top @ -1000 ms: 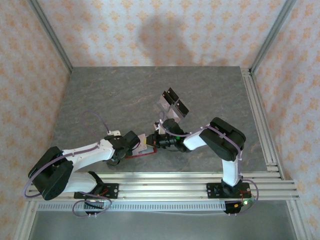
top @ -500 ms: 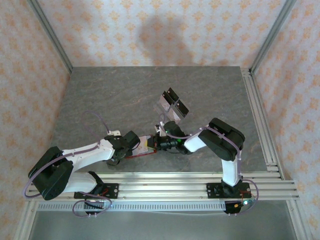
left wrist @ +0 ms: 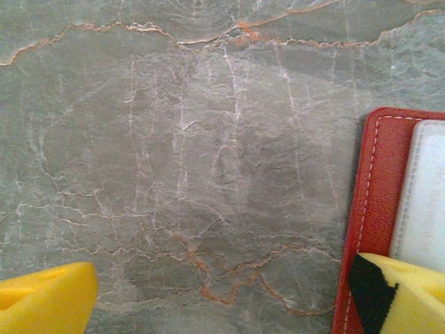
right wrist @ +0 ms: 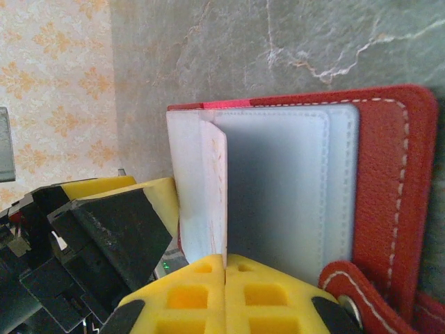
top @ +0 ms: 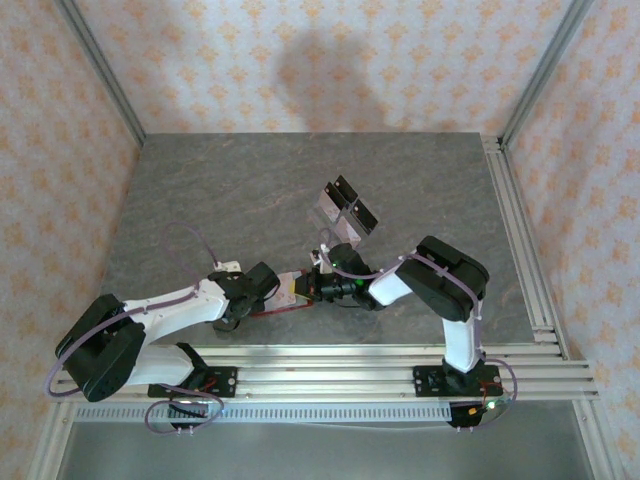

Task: Put the credit cards into the card holder
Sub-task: Insert the credit card into the card slot.

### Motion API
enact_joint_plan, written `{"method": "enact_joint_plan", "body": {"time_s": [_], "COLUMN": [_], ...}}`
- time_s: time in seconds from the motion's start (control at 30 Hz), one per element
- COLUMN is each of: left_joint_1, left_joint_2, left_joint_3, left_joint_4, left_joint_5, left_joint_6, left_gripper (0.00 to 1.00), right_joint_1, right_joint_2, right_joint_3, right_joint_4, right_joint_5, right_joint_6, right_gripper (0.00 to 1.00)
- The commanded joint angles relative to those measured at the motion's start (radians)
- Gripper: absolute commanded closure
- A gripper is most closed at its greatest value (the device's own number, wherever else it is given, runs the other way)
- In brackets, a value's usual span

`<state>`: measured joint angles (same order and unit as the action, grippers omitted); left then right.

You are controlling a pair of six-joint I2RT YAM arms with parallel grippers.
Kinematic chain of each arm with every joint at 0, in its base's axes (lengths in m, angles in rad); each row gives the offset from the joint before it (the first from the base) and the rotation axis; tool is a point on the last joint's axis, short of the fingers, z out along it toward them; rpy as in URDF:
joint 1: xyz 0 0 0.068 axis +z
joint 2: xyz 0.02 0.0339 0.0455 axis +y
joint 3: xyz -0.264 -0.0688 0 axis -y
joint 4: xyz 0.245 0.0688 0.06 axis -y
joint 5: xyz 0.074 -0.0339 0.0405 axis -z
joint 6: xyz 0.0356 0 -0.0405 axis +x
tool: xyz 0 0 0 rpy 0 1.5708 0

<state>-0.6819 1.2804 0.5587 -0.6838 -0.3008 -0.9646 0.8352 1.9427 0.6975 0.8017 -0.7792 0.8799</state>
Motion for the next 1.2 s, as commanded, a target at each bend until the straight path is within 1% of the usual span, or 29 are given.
{"method": "enact_joint_plan", "body": {"time_s": [0.0, 0.9, 1.17], "left_joint_1": [-0.007, -0.006, -0.006], "left_joint_2": [-0.001, -0.006, -0.005], "left_joint_3": [-0.026, -0.033, -0.031], "left_joint_4": [-0.019, -0.013, -0.01], "left_joint_5": [-0.027, -0.026, -0.02], "left_joint_6": [-0.006, -0.007, -0.006], "left_gripper": [0.05, 0.05, 0.05], "right_joint_1": [0.005, 0.039, 0.051], "right_joint_2": [0.027, 0.068, 0.075], "right_joint_3": [0.014, 0.066, 0.098], "right_joint_4": [0.026, 0.036, -0.005], "right_joint_5": [0.0, -0.005, -0.007], "right_joint_6": [0.011, 0.044, 0.038], "right_gripper": [1.0, 1.0, 1.0]}}
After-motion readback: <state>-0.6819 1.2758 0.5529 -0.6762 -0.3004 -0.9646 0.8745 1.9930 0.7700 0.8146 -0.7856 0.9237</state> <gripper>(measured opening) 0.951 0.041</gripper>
